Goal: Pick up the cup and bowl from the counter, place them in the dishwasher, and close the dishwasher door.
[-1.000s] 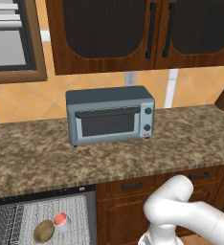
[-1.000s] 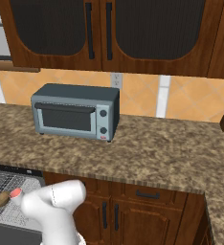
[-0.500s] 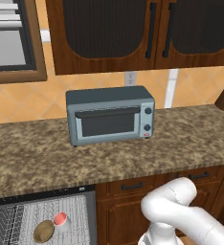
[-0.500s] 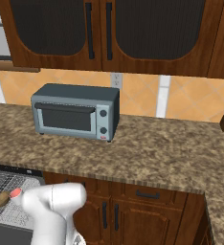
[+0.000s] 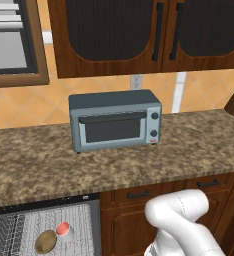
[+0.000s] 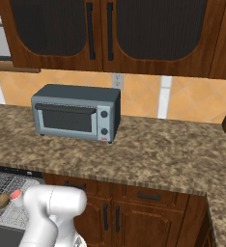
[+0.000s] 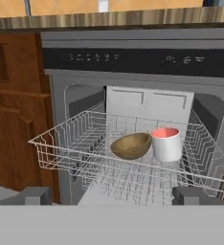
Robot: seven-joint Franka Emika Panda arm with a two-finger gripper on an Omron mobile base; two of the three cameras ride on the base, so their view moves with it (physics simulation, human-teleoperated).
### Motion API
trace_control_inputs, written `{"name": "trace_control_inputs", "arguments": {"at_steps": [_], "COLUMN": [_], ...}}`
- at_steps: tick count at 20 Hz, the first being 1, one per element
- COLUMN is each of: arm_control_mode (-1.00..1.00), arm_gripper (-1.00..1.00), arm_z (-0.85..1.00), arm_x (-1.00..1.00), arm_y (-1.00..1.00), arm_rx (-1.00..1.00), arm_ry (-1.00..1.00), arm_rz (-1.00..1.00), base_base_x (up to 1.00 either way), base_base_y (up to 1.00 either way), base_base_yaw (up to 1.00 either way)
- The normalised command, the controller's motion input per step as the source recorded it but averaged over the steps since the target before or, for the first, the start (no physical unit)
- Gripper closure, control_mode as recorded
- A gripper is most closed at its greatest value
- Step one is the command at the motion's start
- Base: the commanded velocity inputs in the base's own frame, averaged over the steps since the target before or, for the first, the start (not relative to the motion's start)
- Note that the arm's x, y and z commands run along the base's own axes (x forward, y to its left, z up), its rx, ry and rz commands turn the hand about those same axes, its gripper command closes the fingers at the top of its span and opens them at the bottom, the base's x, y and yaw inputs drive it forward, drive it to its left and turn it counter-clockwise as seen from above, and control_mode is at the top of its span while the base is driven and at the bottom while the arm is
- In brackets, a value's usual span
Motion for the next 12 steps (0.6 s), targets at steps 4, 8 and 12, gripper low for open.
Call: {"name": "trace_control_inputs", "arguments": {"at_steps": [4,8,12], "arm_control_mode": [-1.00,-1.00,-1.00], "arm_gripper": [-1.00,-1.00,-1.00], "arm_z": [-0.41,-0.10,-0.35], "arm_x": [0.07,-0.51,-0.67], "arm_y": [0.40,0.37,0.34], "arm_rx": [-0.03,-0.01,-0.01], "arm_ry": [-0.03,-0.06,-0.02], "arm_rz": [0.00,0.00,0.00], "base_base_x": [0.00,0.00,0.00], "base_base_y": [0.00,0.00,0.00], "base_base_yaw": [0.00,0.00,0.00]}}
